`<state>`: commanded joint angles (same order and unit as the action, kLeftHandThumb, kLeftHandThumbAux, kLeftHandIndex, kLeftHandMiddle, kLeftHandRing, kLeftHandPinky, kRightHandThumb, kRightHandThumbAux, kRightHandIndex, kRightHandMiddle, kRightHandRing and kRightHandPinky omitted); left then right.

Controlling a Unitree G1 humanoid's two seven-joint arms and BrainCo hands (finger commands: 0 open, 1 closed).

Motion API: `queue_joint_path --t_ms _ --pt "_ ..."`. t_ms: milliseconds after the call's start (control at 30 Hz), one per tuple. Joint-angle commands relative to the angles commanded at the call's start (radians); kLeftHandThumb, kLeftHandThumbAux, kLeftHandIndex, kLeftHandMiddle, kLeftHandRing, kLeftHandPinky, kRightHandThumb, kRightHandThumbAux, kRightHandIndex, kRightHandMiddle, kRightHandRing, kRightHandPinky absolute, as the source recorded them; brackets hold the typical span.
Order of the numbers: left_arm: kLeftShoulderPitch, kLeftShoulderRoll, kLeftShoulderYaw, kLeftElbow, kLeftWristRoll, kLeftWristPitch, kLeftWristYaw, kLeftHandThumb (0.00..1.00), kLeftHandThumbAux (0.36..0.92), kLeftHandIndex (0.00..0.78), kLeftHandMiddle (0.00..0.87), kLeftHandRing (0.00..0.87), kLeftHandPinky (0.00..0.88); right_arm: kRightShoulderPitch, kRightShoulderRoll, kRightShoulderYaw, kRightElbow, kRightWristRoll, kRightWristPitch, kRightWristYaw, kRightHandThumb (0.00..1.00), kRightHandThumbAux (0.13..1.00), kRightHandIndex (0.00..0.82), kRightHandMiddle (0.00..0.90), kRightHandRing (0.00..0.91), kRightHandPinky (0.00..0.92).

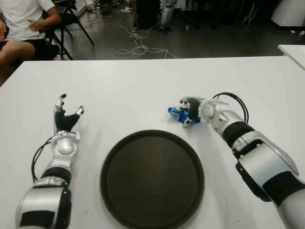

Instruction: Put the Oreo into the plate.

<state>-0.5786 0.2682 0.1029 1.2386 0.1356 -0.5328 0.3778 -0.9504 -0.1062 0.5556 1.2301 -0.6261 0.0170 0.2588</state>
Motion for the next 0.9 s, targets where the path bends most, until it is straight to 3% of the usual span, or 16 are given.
queue_joint_path --t_ms 367,500,567,600,633,700,800,900 --pt "0.004 0.002 -0.001 -0.004 0.001 -0.01 -0.004 0.0 0.787 0.041 0.044 0.029 0.012 0.006 0.004 -0.009 -0.003 0.004 0.003 -0.037 0.0 0.852 0.088 0.133 0.119 0.042" --pt "0.004 0.003 -0.002 -0.003 0.003 -0.01 -0.003 0.0 0.779 0.04 0.04 0.022 0.002 0.02 0.004 -0.015 -0.007 0.002 -0.011 -0.116 0.0 0.871 0.107 0.151 0.138 0.073" --pt "0.005 0.004 -0.003 -0.003 0.004 -0.01 -0.002 0.0 0.777 0.042 0.044 0.025 0.004 0.031 0.004 -0.019 -0.01 0.002 -0.02 -0.172 0.0 0.914 0.165 0.205 0.195 0.185" --pt "0.005 0.004 -0.004 -0.004 0.005 -0.011 -0.002 0.0 0.778 0.042 0.045 0.025 0.004 0.035 0.005 -0.021 -0.011 0.002 -0.025 -0.196 0.245 0.853 0.252 0.262 0.255 0.274" --pt "0.005 0.004 -0.004 -0.004 0.005 -0.011 -0.003 0.0 0.778 0.042 0.045 0.026 0.004 0.041 0.006 -0.025 -0.011 0.004 -0.031 -0.228 0.403 0.814 0.307 0.299 0.293 0.33" --pt "0.006 0.005 -0.006 -0.004 0.007 -0.01 -0.003 0.0 0.778 0.041 0.045 0.027 0.009 0.053 0.009 -0.034 -0.009 0.008 -0.042 -0.296 0.546 0.775 0.36 0.34 0.346 0.39" --pt "0.005 0.007 -0.011 -0.003 0.014 -0.004 0.007 0.0 0.772 0.041 0.051 0.033 0.016 0.063 0.014 -0.045 -0.003 0.016 -0.057 -0.361 0.648 0.746 0.398 0.361 0.374 0.422" --pt "0.004 0.008 -0.014 -0.002 0.019 0.0 0.012 0.0 0.757 0.046 0.06 0.04 0.021 0.067 0.017 -0.053 0.004 0.02 -0.068 -0.394 0.682 0.735 0.412 0.352 0.365 0.424"
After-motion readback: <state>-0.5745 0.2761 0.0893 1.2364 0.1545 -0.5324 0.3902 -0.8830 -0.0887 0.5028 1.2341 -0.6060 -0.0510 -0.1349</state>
